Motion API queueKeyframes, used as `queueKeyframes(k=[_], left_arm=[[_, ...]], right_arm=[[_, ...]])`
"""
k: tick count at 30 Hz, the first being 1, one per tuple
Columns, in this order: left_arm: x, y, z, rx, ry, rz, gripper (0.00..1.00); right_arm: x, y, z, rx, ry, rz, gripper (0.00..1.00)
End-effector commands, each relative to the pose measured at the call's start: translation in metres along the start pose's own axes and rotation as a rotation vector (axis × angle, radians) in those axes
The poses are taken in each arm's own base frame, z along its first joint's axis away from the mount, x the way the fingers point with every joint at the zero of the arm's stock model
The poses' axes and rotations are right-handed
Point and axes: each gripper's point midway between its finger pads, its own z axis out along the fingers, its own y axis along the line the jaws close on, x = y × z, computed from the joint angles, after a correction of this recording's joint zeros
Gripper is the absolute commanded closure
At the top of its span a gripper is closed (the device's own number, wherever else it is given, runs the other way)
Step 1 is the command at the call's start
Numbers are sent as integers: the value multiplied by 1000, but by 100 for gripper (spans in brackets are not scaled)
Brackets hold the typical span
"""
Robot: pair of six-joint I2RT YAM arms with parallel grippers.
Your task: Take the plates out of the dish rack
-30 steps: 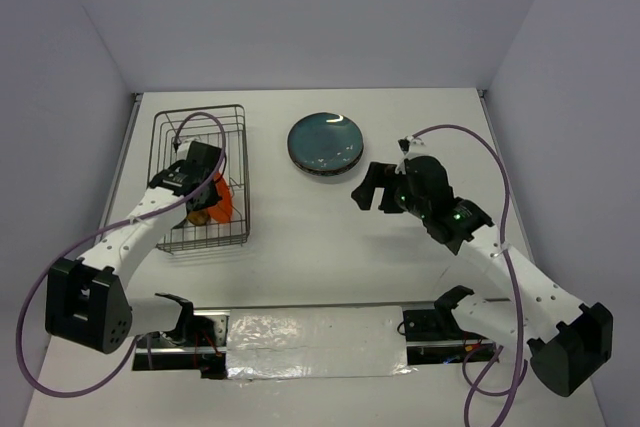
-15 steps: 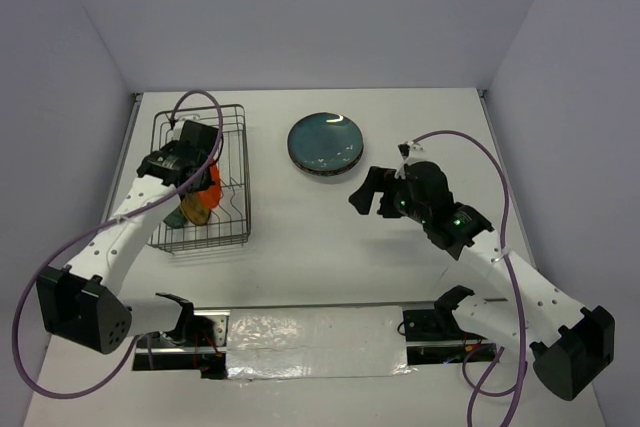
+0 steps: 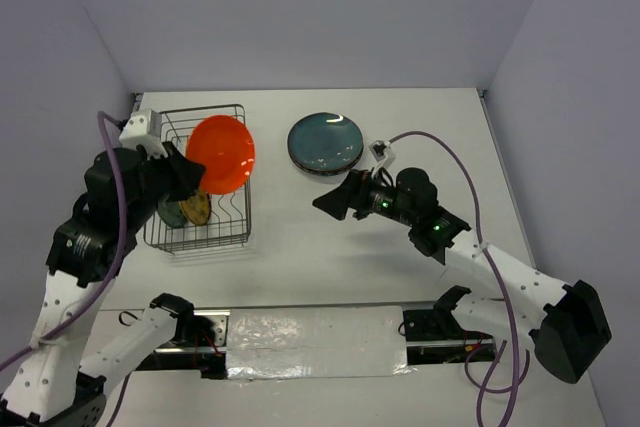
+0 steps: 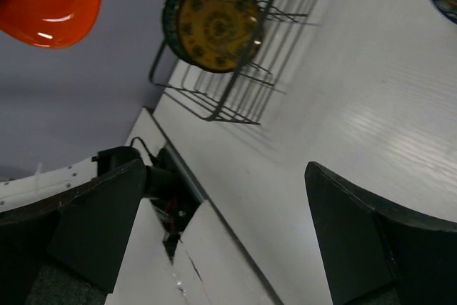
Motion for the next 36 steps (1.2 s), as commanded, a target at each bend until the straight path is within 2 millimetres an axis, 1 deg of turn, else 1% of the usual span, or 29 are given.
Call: queueKeyframes(k=[1, 2, 3, 4, 5, 6, 7, 8, 12, 15, 16, 17, 18, 19, 20, 21, 22, 23, 24, 25, 26, 27, 28, 29, 31, 32, 33, 35, 36], left_arm=[[6, -65, -10, 380, -4, -83, 100], [10, -72, -12, 426, 1, -91, 100], [23, -81, -12, 499, 42, -95, 100], [19, -90, -17, 556, 17, -113, 100], [22, -95, -18, 588, 24, -122, 100], [32, -101, -19, 640, 63, -136, 100], [29, -107, -21, 678, 45, -137, 100], [35, -108, -19, 695, 61, -142, 100], [42, -113, -18, 739, 87, -159, 100], [46, -120, -20, 796, 98, -168, 100], [46, -126, -22, 840, 99, -160, 100], [51, -126, -20, 848, 116, -168, 100], [55, -127, -18, 856, 136, -176, 100], [62, -128, -16, 870, 155, -175, 98], [66, -127, -12, 866, 171, -176, 97], [70, -126, -9, 859, 185, -173, 96], [72, -121, -2, 822, 183, -173, 90], [81, -114, 5, 774, 211, -163, 82], [83, -109, 10, 732, 214, -158, 69], [74, -95, 23, 616, 170, -160, 30], [86, -78, 29, 509, 212, -148, 14], [85, -66, 33, 432, 202, -136, 1], [76, -58, 32, 371, 178, -124, 1], [79, -31, 37, 221, 172, -101, 1], [67, -15, 32, 127, 133, -82, 0], [59, 4, 32, 29, 88, -66, 0], [60, 13, 28, -20, 90, -57, 1], [51, 27, 21, -90, 48, -42, 0], [48, 39, 18, -156, 35, -33, 1]], right_arm=[[-32, 73, 5, -280, -111, -48, 0], [-31, 79, 8, -289, -107, -44, 0], [-32, 81, 12, -285, -107, -44, 0], [-34, 80, 19, -267, -108, -40, 0], [-35, 80, 22, -260, -108, -38, 0], [-33, 81, 24, -259, -103, -29, 0], [-34, 77, 29, -247, -107, -19, 0], [-33, 78, 30, -250, -108, -7, 0], [-32, 76, 34, -255, -111, 5, 0], [-29, 74, 39, -259, -99, 8, 6], [-30, 77, 40, -271, -104, 3, 22], [-29, 76, 43, -273, -98, 6, 33], [-31, 79, 43, -295, -108, 1, 51], [-31, 81, 43, -308, -108, 3, 62], [-32, 84, 42, -323, -118, 2, 96], [-33, 83, 42, -319, -121, 7, 100], [-33, 82, 41, -311, -128, 9, 100], [-35, 77, 41, -282, -138, 17, 100], [-35, 72, 41, -258, -140, 19, 100], [-34, 64, 43, -217, -135, 28, 100], [-29, 42, 47, -103, -112, 60, 100], [-26, 28, 48, -40, -98, 79, 100], [-25, 11, 49, 24, -88, 101, 100], [-14, -8, 51, 87, -49, 121, 100], [0, -22, 51, 98, 9, 139, 100], [6, -36, 50, 123, 27, 150, 99], [16, -46, 53, 140, 59, 150, 99], [26, -65, 53, 190, 91, 156, 98], [36, -76, 56, 214, 123, 150, 98]])
